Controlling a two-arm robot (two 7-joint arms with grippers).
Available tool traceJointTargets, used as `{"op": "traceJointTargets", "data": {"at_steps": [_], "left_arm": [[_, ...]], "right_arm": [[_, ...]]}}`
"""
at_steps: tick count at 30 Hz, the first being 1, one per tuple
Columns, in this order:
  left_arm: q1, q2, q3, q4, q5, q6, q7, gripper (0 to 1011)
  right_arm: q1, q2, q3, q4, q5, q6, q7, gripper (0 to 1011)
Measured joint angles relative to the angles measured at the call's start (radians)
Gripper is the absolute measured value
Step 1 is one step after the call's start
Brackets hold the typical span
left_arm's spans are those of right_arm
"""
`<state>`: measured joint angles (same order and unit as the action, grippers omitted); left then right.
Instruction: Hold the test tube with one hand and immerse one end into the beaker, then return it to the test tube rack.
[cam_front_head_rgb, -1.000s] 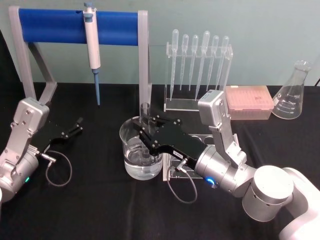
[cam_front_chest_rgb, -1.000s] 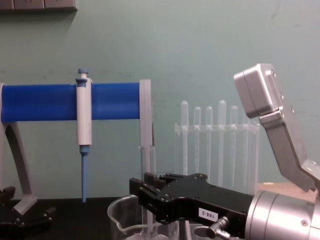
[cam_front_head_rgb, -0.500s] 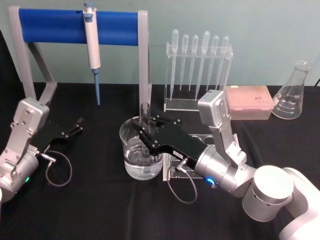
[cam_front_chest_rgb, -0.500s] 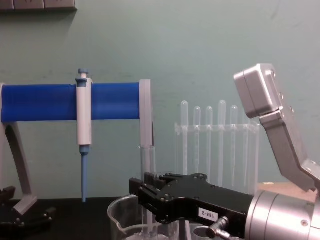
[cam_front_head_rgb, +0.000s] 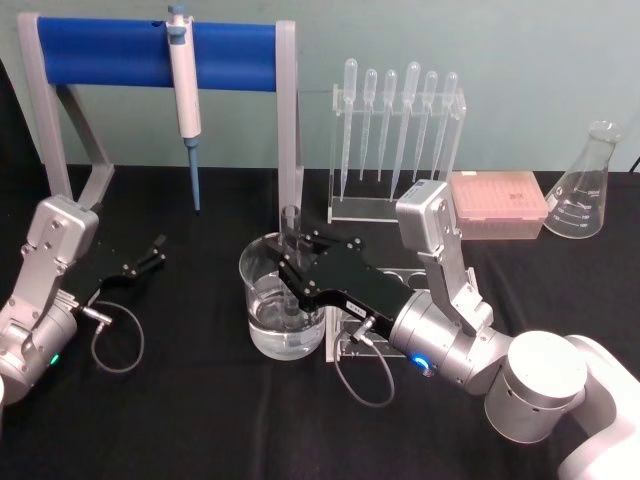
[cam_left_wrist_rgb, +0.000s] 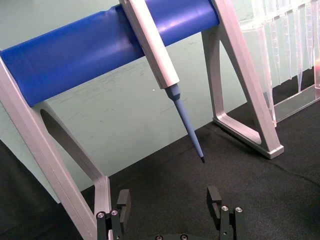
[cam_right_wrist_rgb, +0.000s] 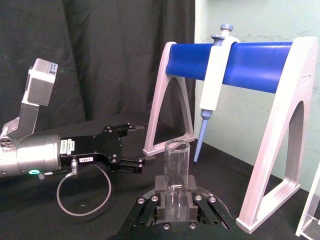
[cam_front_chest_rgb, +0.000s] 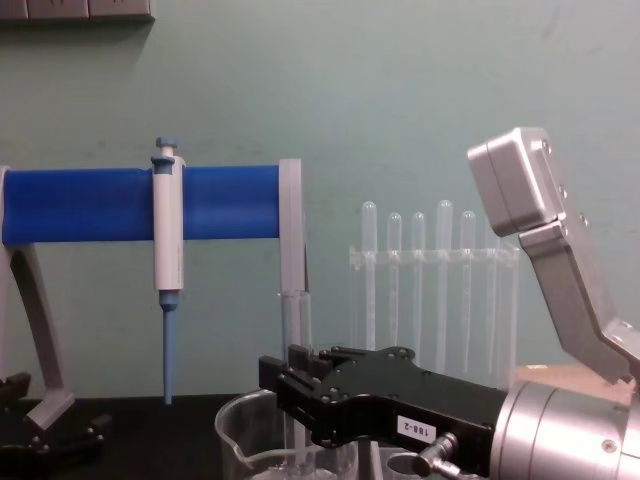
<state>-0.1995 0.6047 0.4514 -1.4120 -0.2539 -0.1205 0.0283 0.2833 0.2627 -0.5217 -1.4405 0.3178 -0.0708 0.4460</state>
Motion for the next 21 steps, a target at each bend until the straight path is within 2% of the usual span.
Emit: {"op": "traceJointTargets", "data": {"at_steps": [21], "left_arm": [[0.000, 0.000, 0.000, 0.000, 0.000, 0.000, 0.000, 1000]], "right_arm": [[0.000, 0.000, 0.000, 0.000, 0.000, 0.000, 0.000, 227]]}}
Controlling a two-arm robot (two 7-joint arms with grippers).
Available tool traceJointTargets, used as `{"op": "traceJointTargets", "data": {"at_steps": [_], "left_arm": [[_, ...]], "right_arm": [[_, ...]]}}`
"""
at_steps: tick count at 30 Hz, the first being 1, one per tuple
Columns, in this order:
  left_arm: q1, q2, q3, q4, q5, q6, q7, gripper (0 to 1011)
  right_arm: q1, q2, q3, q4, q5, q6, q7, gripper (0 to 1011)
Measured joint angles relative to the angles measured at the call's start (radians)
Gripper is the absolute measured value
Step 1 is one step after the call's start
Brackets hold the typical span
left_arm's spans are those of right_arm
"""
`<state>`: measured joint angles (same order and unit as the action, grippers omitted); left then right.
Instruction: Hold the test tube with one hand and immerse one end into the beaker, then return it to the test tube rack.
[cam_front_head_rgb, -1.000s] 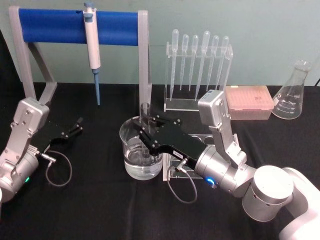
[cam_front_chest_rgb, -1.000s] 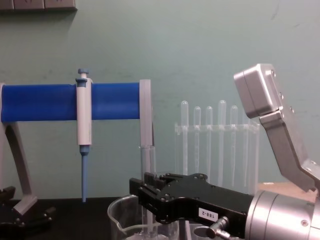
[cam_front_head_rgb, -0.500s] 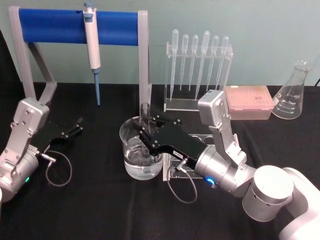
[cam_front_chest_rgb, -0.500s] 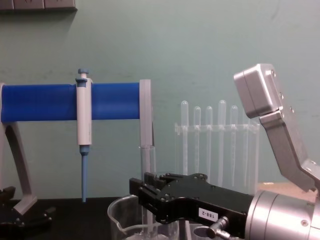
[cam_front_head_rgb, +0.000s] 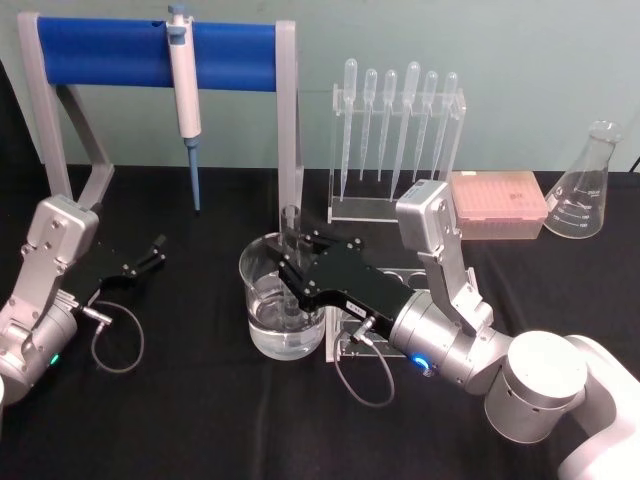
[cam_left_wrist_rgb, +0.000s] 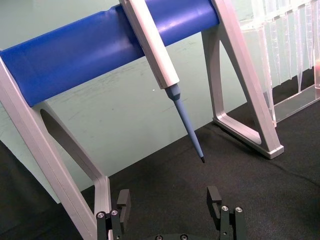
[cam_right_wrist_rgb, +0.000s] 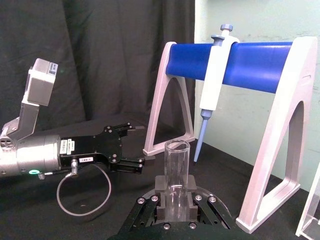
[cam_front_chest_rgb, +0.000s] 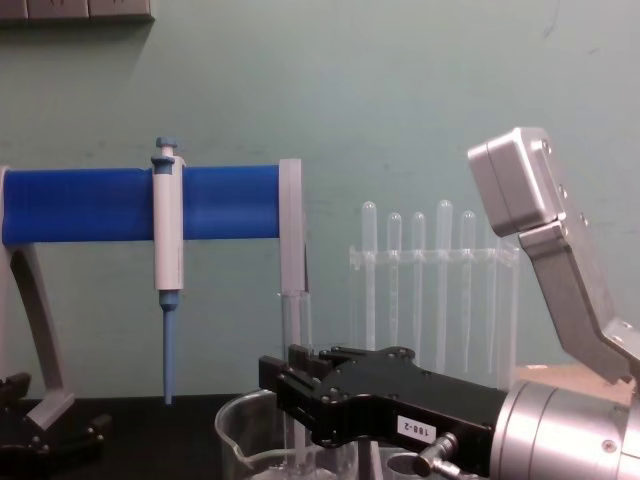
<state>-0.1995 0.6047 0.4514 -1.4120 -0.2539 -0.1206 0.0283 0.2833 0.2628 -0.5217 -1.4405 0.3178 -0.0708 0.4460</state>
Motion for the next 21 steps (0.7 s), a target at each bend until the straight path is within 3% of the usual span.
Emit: {"op": "traceJointTargets", "data": {"at_steps": [21], "left_arm": [[0.000, 0.000, 0.000, 0.000, 0.000, 0.000, 0.000, 1000]], "right_arm": [[0.000, 0.000, 0.000, 0.000, 0.000, 0.000, 0.000, 226]]}}
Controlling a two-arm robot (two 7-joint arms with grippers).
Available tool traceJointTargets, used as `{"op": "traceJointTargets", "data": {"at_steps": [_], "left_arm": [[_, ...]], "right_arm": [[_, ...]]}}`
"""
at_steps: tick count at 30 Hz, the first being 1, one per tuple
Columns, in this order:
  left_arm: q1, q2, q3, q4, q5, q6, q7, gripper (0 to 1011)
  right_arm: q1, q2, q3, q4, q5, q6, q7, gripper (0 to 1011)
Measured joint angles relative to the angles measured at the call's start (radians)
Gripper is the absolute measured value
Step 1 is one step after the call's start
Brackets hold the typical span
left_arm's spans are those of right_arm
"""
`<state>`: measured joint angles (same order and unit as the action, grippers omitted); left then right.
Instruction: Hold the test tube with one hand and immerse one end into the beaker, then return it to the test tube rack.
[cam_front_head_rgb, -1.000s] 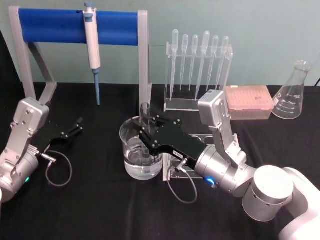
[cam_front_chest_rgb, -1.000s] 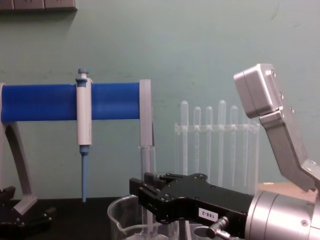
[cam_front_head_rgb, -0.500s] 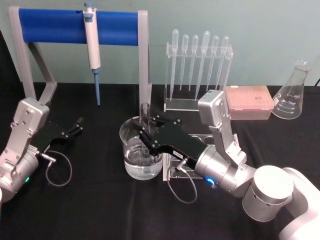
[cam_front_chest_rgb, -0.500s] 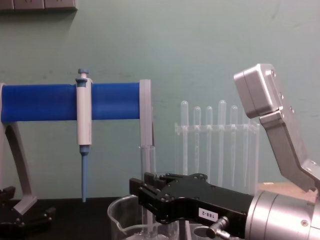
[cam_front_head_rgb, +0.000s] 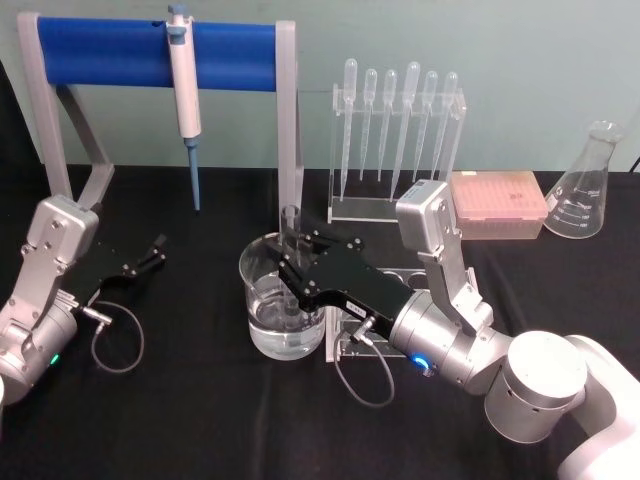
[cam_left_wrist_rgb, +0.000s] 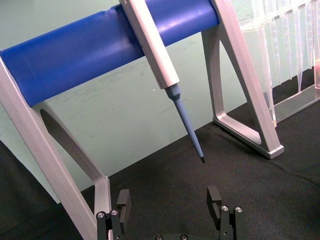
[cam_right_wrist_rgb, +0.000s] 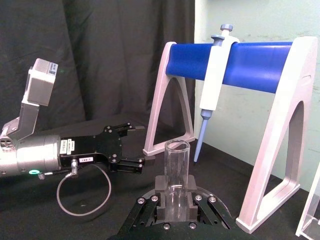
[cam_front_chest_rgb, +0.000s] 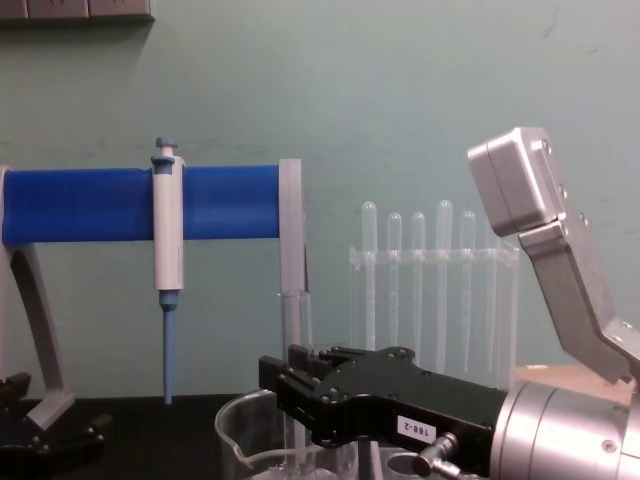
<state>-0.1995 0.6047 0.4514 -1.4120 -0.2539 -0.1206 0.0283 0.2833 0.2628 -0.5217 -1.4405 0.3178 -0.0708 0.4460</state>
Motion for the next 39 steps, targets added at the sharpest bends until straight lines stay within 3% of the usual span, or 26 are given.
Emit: {"op": "traceJointTargets", "data": {"at_steps": [39], "left_arm": [[0.000, 0.000, 0.000, 0.000, 0.000, 0.000, 0.000, 1000]], "right_arm": [[0.000, 0.000, 0.000, -0.001, -0.001, 0.001, 0.000, 227]]}}
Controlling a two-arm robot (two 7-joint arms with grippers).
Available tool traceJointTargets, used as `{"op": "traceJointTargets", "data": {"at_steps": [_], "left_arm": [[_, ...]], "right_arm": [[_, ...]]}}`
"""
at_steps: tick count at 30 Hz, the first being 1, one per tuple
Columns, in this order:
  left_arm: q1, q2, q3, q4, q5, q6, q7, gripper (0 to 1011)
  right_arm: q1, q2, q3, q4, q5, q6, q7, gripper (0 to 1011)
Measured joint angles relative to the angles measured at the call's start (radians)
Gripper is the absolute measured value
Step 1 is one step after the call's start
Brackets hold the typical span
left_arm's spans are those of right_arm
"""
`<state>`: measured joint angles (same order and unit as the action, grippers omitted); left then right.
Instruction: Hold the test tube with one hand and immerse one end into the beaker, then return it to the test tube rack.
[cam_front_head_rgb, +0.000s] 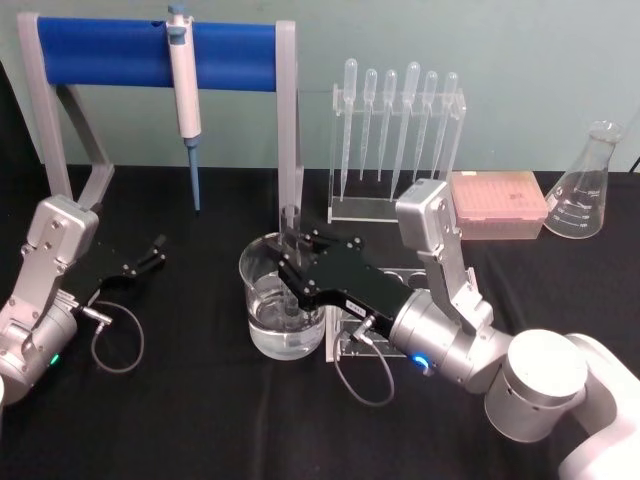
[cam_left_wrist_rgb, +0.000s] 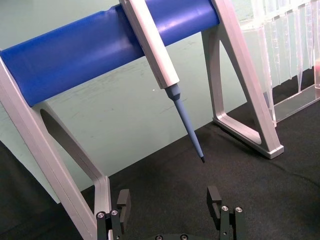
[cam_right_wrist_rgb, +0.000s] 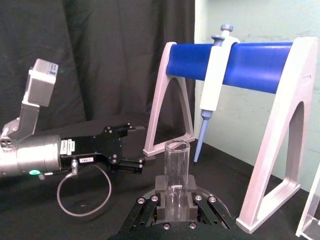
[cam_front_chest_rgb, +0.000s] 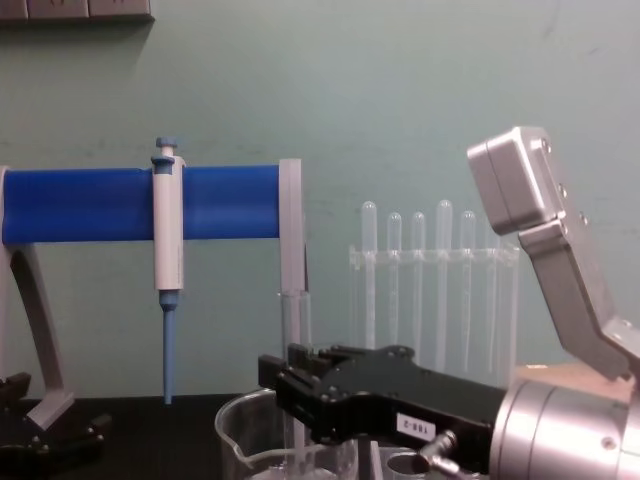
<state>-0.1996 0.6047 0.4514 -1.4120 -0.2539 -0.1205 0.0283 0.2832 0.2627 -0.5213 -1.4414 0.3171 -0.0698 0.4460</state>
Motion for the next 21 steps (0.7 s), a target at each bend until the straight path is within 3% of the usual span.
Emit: {"op": "traceJointTargets", "data": {"at_steps": [7, 14, 21], "left_arm": [[0.000, 0.000, 0.000, 0.000, 0.000, 0.000, 0.000, 1000], [0.000, 0.000, 0.000, 0.000, 0.000, 0.000, 0.000, 1000], [0.000, 0.000, 0.000, 0.000, 0.000, 0.000, 0.000, 1000]], "right_arm": [[0.011, 0.001, 0.007, -0.075, 0.006, 0.056, 0.000, 227], [0.033, 0.020, 0.036, -0.206, 0.030, 0.113, -0.014, 227], [-0.001, 0.075, 0.106, -0.360, 0.066, 0.144, -0.061, 227]]}}
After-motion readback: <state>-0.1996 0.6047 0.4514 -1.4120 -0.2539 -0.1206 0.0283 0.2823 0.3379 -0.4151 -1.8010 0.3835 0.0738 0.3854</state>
